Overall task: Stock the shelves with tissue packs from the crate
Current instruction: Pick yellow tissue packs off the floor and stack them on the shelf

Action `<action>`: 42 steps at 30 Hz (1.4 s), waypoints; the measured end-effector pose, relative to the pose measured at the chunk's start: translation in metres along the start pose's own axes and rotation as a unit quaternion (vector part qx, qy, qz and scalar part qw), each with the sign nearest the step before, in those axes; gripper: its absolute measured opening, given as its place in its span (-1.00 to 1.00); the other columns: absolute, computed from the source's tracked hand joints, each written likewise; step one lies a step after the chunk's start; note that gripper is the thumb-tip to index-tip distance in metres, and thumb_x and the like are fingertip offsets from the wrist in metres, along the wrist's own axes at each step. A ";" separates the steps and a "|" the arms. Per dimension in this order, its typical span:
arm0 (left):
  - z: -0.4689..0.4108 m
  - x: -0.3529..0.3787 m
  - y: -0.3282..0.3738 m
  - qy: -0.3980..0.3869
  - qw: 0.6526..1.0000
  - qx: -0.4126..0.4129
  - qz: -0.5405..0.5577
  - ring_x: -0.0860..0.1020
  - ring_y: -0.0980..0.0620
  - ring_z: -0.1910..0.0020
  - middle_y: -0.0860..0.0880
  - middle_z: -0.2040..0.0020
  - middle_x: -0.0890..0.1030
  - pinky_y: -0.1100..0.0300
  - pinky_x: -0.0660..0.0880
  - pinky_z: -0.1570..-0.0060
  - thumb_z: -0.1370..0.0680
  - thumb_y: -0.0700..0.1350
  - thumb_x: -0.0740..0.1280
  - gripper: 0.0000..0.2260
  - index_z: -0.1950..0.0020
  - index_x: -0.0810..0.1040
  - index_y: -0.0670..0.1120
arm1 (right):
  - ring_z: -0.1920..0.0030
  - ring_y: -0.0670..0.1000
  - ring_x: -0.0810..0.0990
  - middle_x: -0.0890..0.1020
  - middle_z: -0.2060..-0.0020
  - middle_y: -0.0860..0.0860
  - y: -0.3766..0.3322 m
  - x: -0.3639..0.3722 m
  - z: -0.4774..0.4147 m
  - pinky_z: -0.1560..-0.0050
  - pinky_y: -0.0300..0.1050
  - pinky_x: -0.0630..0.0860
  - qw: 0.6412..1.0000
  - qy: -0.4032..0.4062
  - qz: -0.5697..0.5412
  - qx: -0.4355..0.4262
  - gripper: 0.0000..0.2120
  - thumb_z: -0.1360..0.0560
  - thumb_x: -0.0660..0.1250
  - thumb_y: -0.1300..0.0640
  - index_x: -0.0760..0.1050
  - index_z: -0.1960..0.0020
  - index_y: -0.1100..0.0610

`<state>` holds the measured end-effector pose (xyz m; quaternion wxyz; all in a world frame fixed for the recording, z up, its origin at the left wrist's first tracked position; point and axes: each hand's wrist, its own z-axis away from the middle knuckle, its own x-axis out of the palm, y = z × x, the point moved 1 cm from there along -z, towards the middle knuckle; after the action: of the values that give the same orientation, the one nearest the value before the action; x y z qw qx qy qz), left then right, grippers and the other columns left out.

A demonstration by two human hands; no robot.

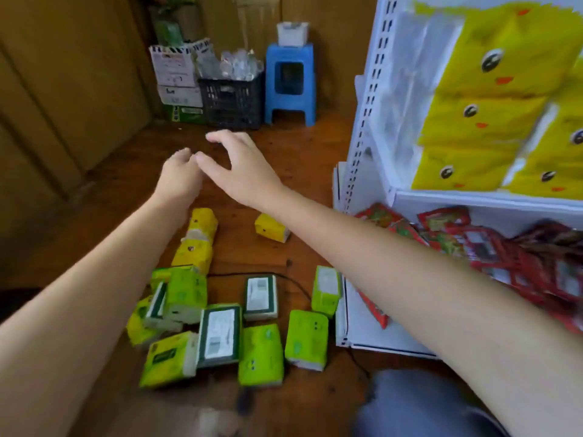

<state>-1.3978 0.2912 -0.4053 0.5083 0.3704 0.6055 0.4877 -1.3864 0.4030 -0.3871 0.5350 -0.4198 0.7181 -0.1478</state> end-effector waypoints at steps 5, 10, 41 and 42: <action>0.002 -0.061 -0.106 0.060 0.985 -0.115 -0.117 0.37 -0.11 -0.38 -0.14 -0.43 0.36 0.04 0.27 -0.39 -0.63 -0.10 0.14 -0.58 -0.48 0.25 -0.16 | -0.28 0.15 0.41 0.40 -0.27 0.17 0.081 0.096 0.003 -0.22 -0.13 0.32 0.979 -0.105 -0.038 0.170 -0.59 -0.56 0.21 -0.02 0.36 -0.35 0.14; -0.005 -0.078 -0.159 0.053 0.972 -0.165 -0.160 0.23 -0.10 -0.46 -0.12 -0.49 0.25 0.09 0.15 -0.41 -0.65 -0.09 0.10 -0.56 -0.51 0.17 -0.16 | -0.30 0.17 0.38 0.37 -0.30 0.16 0.162 0.142 0.044 -0.23 -0.04 0.34 0.949 -0.133 0.010 0.284 -0.53 -0.55 0.21 -0.07 0.29 -0.39 0.10; -0.183 -0.019 -0.310 -0.080 0.903 -0.072 -0.416 0.40 -0.27 -0.28 -0.27 -0.39 0.35 0.05 0.35 -0.21 -0.61 -0.16 0.15 -0.59 -0.47 0.27 -0.11 | -0.35 0.11 0.31 0.33 -0.35 0.20 0.259 0.292 -0.016 -0.23 -0.25 0.22 0.935 -0.167 -0.076 0.303 -0.50 -0.56 0.22 0.03 0.21 -0.46 0.07; -0.191 -0.018 -0.317 -0.101 0.900 -0.067 -0.420 0.44 -0.29 -0.22 -0.28 -0.39 0.35 0.04 0.38 -0.18 -0.61 -0.16 0.15 -0.60 -0.46 0.28 -0.09 | -0.37 0.11 0.30 0.34 -0.36 0.19 0.262 0.302 -0.020 -0.28 -0.22 0.21 0.931 -0.175 -0.091 0.309 -0.51 -0.56 0.23 0.03 0.23 -0.45 0.08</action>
<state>-1.5657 0.1539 -0.7061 0.7481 0.0943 0.6158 0.2287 -1.5432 0.3270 -0.7477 0.7395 -0.3164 0.4911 -0.3344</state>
